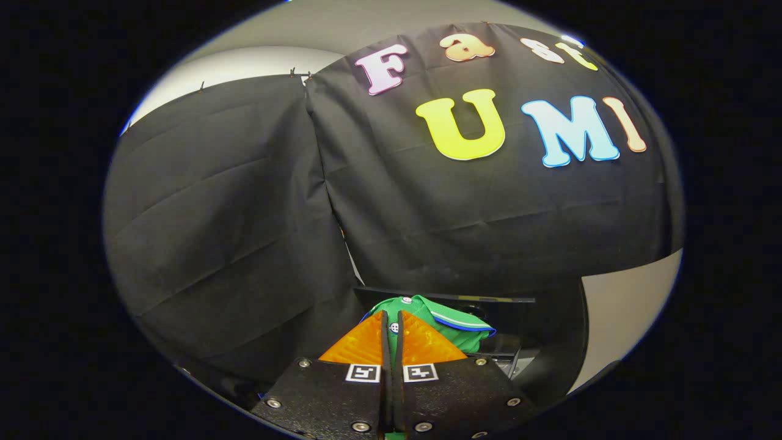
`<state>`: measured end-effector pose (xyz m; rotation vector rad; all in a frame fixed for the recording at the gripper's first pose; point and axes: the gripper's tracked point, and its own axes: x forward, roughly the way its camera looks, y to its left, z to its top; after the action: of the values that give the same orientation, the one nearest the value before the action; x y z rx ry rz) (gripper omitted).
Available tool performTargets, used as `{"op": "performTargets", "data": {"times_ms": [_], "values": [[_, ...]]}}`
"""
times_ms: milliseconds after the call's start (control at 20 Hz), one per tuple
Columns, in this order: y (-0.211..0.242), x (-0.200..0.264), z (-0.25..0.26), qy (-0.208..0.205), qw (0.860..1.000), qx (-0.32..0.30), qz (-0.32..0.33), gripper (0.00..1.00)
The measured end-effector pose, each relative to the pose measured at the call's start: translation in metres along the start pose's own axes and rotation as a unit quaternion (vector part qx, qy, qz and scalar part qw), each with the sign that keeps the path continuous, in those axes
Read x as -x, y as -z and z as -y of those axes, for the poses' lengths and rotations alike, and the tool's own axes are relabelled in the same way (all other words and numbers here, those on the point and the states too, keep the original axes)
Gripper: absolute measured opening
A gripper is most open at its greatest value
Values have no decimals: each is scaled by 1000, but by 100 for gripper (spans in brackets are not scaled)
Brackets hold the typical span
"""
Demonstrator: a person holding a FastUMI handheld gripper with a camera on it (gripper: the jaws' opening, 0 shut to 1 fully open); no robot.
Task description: Put the clothes into the washing machine and then close the washing machine lid.
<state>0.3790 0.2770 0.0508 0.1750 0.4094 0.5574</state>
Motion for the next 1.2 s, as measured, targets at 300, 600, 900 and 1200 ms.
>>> {"op": "performTargets", "data": {"times_ms": [300, 600, 900, 1200], "values": [[53, -37, 12, 30, 999, 16, -37, 0], [109, -60, 39, 73, 994, 43, -71, 0], [168, -85, 61, 98, 985, 49, -133, 1], [213, -85, 61, 98, 977, 74, -174, 11]]}}
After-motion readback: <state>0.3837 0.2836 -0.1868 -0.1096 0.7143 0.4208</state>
